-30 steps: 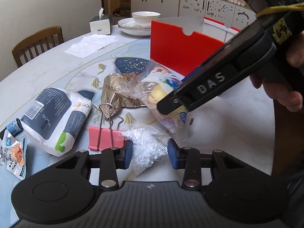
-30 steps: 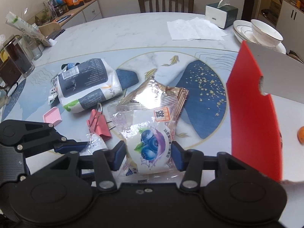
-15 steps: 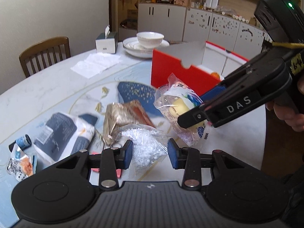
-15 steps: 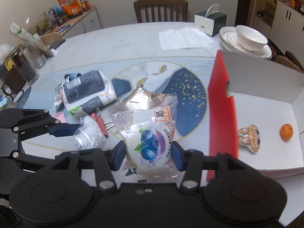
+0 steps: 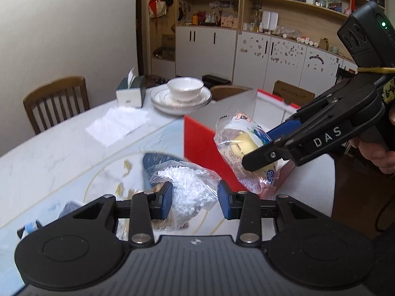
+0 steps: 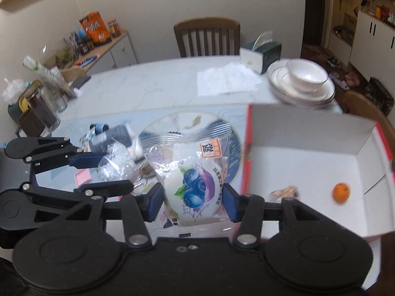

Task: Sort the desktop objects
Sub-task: 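Carry the bread bag and bead bag with both tools into the box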

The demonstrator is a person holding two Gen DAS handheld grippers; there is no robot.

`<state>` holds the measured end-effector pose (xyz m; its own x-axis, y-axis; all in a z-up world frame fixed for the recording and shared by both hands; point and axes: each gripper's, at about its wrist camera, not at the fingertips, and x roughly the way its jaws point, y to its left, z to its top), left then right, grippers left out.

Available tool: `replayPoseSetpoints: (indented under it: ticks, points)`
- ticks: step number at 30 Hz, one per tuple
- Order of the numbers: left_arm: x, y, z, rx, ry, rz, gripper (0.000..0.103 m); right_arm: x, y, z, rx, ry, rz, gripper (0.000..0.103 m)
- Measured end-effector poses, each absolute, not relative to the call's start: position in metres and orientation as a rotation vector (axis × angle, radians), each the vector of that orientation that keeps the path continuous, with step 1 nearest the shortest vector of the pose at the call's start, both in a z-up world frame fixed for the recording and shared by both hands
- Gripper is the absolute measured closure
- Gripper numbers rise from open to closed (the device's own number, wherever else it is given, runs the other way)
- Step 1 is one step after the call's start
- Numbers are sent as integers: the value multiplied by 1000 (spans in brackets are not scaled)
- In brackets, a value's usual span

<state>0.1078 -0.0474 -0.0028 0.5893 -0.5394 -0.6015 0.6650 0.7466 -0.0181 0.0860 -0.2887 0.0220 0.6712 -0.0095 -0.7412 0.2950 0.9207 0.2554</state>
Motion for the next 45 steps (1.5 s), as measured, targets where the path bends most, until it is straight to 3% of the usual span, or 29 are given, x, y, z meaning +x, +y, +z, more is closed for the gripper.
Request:
replayPoseSetpoints:
  ticks: [31, 45]
  points:
    - [161, -226, 12, 311, 588, -752, 66, 15, -457, -13, 400, 829, -279, 53]
    - [220, -289, -28, 390, 738, -778, 66, 15, -481, -47, 367, 916, -290, 53]
